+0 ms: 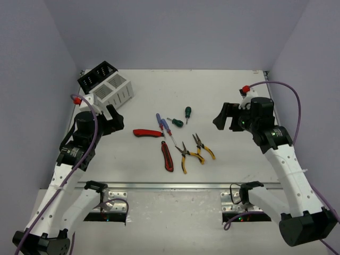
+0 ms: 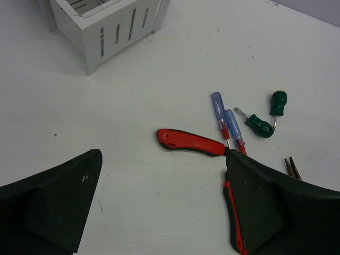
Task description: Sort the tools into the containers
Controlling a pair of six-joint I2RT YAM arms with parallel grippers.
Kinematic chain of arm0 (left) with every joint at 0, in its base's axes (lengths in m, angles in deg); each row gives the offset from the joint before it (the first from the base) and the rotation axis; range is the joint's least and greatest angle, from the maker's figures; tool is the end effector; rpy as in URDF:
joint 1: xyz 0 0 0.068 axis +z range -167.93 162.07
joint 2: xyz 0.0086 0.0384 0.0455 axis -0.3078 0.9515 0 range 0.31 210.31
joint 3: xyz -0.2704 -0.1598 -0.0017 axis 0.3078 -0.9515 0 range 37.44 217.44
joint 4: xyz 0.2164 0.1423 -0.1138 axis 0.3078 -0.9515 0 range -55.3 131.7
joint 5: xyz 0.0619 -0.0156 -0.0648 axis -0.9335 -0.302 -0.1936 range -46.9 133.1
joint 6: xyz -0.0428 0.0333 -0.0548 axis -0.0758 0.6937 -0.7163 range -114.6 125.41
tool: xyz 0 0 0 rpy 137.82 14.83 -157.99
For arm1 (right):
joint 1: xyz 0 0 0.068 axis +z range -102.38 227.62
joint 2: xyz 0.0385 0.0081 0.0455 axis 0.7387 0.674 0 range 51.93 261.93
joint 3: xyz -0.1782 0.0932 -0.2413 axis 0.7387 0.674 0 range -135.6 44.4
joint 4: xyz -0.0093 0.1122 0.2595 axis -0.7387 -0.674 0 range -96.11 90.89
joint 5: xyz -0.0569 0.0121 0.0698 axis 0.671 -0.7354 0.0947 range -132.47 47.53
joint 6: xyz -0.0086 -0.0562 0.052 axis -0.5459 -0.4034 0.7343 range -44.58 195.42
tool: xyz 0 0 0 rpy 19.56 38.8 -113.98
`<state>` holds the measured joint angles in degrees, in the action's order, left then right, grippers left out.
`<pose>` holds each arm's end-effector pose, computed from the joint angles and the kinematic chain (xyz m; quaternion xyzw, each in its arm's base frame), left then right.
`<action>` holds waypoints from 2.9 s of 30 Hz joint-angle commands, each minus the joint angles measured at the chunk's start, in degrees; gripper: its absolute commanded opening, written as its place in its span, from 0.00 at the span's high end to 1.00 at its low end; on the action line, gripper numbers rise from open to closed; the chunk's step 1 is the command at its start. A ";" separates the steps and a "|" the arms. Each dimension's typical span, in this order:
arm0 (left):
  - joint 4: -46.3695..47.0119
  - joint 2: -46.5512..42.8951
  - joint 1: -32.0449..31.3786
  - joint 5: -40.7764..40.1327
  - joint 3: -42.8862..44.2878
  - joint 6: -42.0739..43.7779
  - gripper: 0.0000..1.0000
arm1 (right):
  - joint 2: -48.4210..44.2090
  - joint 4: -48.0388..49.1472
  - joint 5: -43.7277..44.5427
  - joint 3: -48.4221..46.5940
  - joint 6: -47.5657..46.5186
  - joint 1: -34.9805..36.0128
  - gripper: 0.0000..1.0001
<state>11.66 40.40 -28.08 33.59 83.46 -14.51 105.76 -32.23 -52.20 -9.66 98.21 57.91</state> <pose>0.1715 -0.0197 0.3415 -0.1161 0.8295 -0.0734 0.5414 0.2173 0.0507 0.3467 0.0550 0.8744 0.2070 0.4354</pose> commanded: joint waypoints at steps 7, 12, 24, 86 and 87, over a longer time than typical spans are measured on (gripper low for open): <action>3.50 2.58 -0.31 3.24 -0.05 0.23 0.00 | 9.57 11.63 -0.36 1.09 8.30 0.37 0.01; 3.75 3.25 -0.31 4.10 -0.14 0.38 0.00 | 27.03 15.44 5.41 -6.71 12.16 5.80 0.01; 3.76 3.98 -0.75 4.40 -0.58 0.67 0.00 | 62.62 10.25 21.45 -35.35 13.39 13.16 0.23; 20.62 24.30 -18.41 29.95 14.42 -18.21 0.59 | 21.44 39.17 -21.03 -9.02 -17.54 25.79 1.00; 20.37 24.77 -18.41 30.08 14.86 -17.98 0.66 | 21.07 39.85 -21.12 -8.79 -17.32 25.84 1.00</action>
<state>31.55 65.57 -46.03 63.29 97.32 -33.45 129.10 2.29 -72.69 -17.00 79.72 83.50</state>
